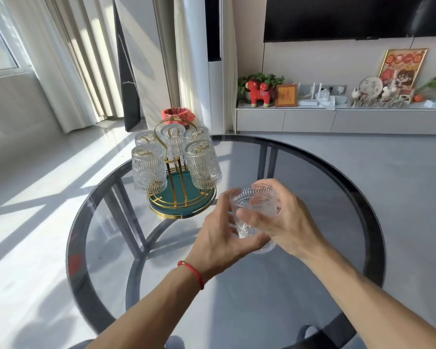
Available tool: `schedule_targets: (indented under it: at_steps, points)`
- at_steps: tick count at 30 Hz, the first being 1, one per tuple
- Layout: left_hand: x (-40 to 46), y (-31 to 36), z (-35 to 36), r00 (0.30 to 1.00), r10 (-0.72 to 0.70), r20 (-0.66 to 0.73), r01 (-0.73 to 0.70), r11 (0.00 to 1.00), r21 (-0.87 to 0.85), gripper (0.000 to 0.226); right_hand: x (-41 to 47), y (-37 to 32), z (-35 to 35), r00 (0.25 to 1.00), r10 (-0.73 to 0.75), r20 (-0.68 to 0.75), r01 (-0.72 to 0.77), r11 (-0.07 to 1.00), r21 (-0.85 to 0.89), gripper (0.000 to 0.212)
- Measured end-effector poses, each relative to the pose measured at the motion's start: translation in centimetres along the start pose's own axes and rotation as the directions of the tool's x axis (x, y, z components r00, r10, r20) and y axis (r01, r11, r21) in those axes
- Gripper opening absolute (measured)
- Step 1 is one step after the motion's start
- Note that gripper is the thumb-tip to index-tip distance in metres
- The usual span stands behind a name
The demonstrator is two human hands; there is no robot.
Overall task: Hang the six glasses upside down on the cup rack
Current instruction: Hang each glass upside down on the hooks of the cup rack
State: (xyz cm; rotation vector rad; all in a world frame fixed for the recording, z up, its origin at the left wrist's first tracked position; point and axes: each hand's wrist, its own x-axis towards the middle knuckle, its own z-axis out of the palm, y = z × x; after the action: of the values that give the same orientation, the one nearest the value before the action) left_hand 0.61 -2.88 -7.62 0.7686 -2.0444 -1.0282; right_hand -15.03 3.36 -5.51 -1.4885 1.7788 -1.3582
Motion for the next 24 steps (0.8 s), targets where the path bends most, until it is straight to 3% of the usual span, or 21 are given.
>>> schedule_targets:
  at_steps: [2, 4, 8, 10, 12, 15, 18, 20, 22, 24]
  points:
    - [-0.1, -0.1, -1.1, 0.996, -0.065, -0.053, 0.06, 0.994, -0.086, 0.082, 0.2, -0.5, 0.9, 0.992, 0.001, 0.128, -0.023, 0.986, 0.168, 0.078]
    - [0.1, -0.6, -2.2, 0.978, -0.197, -0.069, 0.167, 0.937, -0.306, 0.087, 0.5, -0.8, 1.6, 0.975, 0.046, 0.217, -0.121, 0.929, 0.349, 0.067]
    - [0.4, -1.7, -3.9, 0.93, -0.367, -0.004, 0.264, 0.675, -0.689, 0.082, 0.4, -0.6, 3.6, 0.952, 0.154, 0.263, -0.236, 0.919, 0.317, 0.054]
    - [0.3, -2.2, -4.5, 0.925, -0.38, 0.014, 0.271, 0.634, -0.724, 0.078, 0.0, -1.0, 5.0, 0.967, 0.162, 0.198, -0.225, 0.906, 0.358, 0.041]
    - [0.1, -2.6, -5.3, 0.935, -0.354, 0.006, 0.252, 0.655, -0.713, 0.07, -0.1, -1.9, 6.0, 0.989, 0.133, 0.061, -0.145, 0.928, 0.342, 0.036]
    - [0.1, -3.0, -6.6, 0.954, -0.298, -0.042, 0.228, 0.807, -0.546, 0.063, 0.8, -3.9, 6.4, 0.994, 0.02, -0.105, -0.002, 0.986, 0.168, 0.043]
    - [0.1, -4.1, -7.5, 0.947, -0.313, -0.071, 0.274, 0.904, -0.327, 0.105, 3.1, -6.0, 6.3, 0.969, -0.17, -0.181, 0.158, 0.984, -0.082, 0.044]
    - [-0.3, -5.7, -7.9, 0.973, -0.217, -0.078, 0.222, 0.973, 0.065, 0.1, 4.8, -7.5, 6.5, 0.95, -0.262, -0.168, 0.229, 0.954, -0.192, 0.044]
    - [-0.7, -7.2, -8.2, 0.999, 0.006, -0.046, 0.019, 0.858, 0.513, 0.071, 6.4, -8.8, 6.7, 0.941, -0.312, -0.132, 0.258, 0.913, -0.316, 0.044]
    - [-0.9, -8.3, -8.3, 0.996, 0.061, 0.061, -0.086, 0.751, 0.655, 0.06, 7.7, -9.9, 7.1, 0.938, -0.338, -0.078, 0.278, 0.867, -0.414, 0.046]
